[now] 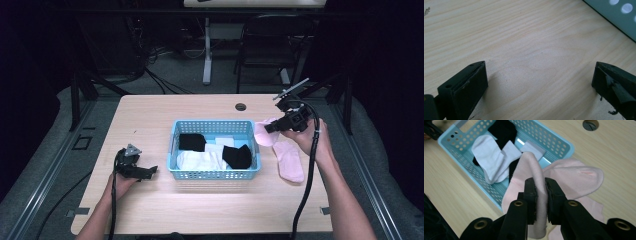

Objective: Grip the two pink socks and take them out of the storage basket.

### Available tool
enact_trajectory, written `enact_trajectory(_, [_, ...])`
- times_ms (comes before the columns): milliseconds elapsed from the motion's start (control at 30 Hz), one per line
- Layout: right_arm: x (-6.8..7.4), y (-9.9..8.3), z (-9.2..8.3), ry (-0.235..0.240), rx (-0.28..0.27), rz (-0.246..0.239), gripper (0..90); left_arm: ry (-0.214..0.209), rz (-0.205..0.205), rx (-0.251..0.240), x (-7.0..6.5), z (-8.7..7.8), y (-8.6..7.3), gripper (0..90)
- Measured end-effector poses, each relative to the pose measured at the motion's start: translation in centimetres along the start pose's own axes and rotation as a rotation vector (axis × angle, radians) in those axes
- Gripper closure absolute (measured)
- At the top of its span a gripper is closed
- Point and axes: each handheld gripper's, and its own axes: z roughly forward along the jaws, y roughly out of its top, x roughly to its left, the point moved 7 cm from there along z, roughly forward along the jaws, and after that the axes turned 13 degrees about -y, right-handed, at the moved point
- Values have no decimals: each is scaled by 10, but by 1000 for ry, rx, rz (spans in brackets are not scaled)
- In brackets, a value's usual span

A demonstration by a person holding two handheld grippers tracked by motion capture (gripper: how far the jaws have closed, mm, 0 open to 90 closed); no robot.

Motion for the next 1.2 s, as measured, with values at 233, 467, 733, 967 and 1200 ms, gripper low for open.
enact_trajectory(233, [-23,-18,3,-30,30,43,801,0,1,0,0,0,0,2])
enact_trajectory(467, [-43,-38,19,-48,69,96,800,0,1,0,0,0,0,2])
enact_trajectory(733, [-50,-58,59,-33,133,142,800,0,1,1,0,0,0,2])
enact_trajectory(967, [-48,-76,100,-41,207,170,795,1,0,-1,0,0,0,2])
enact_trajectory(1200, [-46,-87,121,-53,257,166,751,0,1,0,0,0,0,2])
